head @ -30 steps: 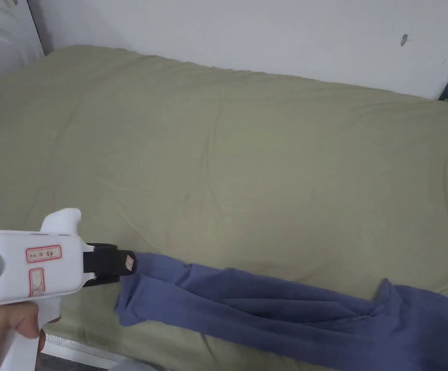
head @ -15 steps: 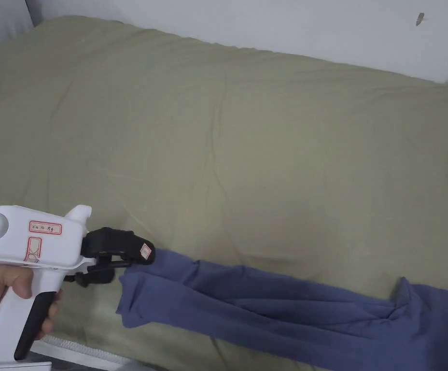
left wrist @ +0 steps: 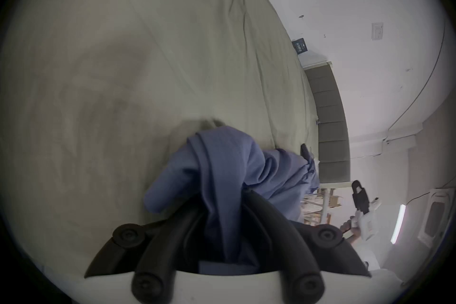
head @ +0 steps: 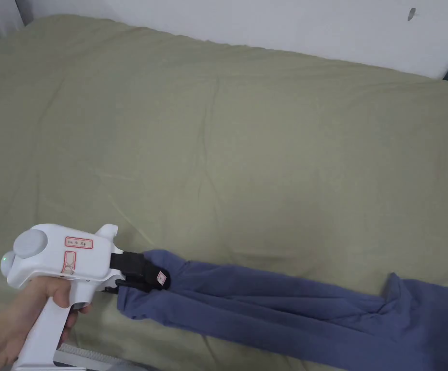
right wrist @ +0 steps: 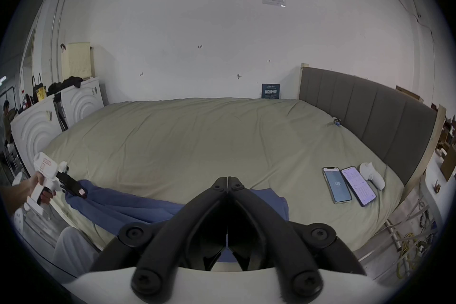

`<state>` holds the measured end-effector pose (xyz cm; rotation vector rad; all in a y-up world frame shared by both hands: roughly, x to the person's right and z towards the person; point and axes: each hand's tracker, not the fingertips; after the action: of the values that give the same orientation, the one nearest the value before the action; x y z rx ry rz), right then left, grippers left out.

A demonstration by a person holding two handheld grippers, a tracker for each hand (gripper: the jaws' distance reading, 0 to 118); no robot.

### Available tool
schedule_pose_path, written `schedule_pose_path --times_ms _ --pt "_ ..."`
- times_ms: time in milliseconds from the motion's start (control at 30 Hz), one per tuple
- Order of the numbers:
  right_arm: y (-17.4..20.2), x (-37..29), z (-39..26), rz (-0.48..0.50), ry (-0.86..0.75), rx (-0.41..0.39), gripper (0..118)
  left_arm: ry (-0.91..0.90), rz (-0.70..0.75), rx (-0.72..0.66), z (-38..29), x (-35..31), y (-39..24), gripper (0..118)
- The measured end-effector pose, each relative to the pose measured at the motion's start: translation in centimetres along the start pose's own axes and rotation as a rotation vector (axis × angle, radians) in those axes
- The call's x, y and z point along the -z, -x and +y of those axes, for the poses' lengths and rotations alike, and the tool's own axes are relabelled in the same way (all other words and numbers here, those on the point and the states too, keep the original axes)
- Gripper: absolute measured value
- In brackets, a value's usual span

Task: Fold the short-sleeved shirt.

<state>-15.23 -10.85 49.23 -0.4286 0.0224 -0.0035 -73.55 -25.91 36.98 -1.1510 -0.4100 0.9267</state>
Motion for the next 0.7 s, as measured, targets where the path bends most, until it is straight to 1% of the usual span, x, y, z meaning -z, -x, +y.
schedule_pose_path --times_ms 33,67,100,233,300,333,433,467,567,633,700 --pt "-0.1 0.0 0.0 0.009 0.002 0.009 0 -0.03 -0.005 -0.001 -0.1 -0.5 -0.4 4" --pt "-0.3 -0.1 0.1 0.016 -0.002 0.013 0 -0.029 0.01 0.017 -1.0 -0.8 -2.3 4" --pt "-0.5 -0.1 0.1 0.018 -0.006 0.014 0 -0.039 0.033 0.035 -1.2 -1.1 -2.8 4" --pt "-0.9 0.1 0.4 0.038 -0.025 0.013 0 -0.122 -0.005 0.002 -1.3 -4.2 -4.0 4" --pt "-1.0 0.2 0.7 0.05 -0.036 0.019 0 -0.149 0.028 0.013 -1.6 -5.6 -4.9 4" --pt "-1.0 0.2 0.7 0.057 -0.047 0.019 0 -0.171 0.059 0.029 1.1 -6.6 -1.4 4" --pt "-0.8 0.4 1.1 0.068 -0.073 0.014 0 -0.214 0.081 0.011 1.5 -10.0 -1.2 4" --pt "-0.6 0.6 1.2 0.077 -0.084 0.012 0 -0.239 0.122 0.018 0.3 -11.1 -4.6 4" --pt "-0.1 0.9 1.2 0.096 -0.094 0.004 0 -0.259 0.228 0.075 -0.3 -12.9 -6.5 4" --pt "0.2 1.1 1.0 0.096 -0.092 -0.005 0 -0.261 0.279 0.077 -1.0 -12.8 -8.5 4" --pt "0.3 1.1 0.7 0.096 -0.094 -0.013 0 -0.267 0.327 0.137 -1.8 -12.0 -10.8 4"
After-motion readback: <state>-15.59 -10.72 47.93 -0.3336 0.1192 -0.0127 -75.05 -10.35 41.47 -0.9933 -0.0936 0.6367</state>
